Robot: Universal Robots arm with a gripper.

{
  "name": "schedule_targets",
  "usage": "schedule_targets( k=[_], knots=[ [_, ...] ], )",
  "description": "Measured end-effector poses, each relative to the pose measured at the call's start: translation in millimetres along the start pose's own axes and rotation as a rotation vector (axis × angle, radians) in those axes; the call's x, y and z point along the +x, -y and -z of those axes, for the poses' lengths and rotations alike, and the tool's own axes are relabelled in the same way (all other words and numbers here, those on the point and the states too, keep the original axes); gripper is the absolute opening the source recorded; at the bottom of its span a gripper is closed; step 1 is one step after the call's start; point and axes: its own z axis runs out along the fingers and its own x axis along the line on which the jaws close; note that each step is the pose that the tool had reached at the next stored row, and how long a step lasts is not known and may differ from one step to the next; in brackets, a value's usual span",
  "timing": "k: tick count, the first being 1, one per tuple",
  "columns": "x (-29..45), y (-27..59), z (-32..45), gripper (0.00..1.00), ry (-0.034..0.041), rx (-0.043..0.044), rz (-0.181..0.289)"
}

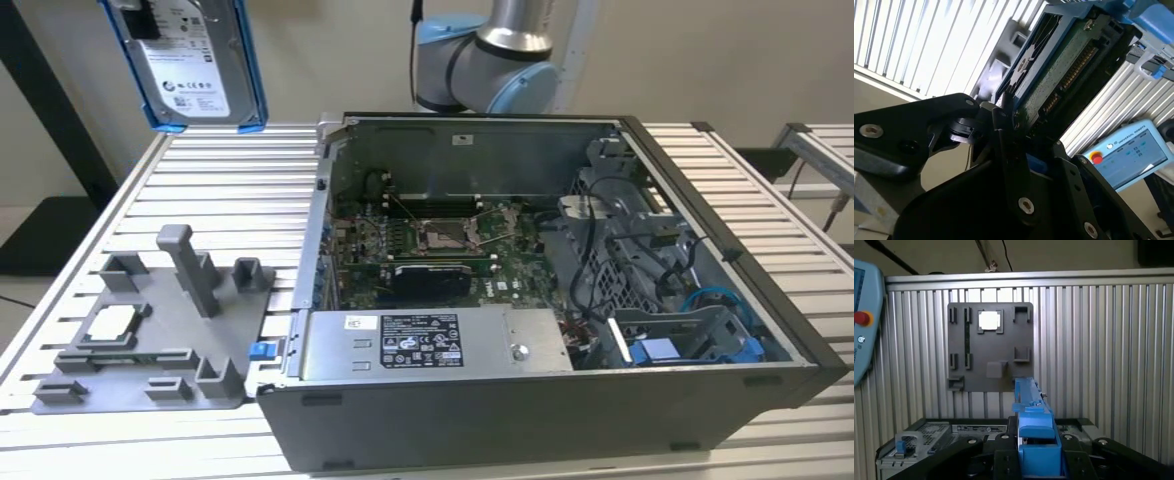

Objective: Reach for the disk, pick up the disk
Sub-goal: 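Pick up the disk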

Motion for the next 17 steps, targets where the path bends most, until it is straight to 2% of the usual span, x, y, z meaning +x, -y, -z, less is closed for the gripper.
schedule_targets(
  k=[17],
  knots=[
    [-1.8, 33.8, 0.0, 0.00, 0.0001, 0.0001, 0.000]
  ],
)
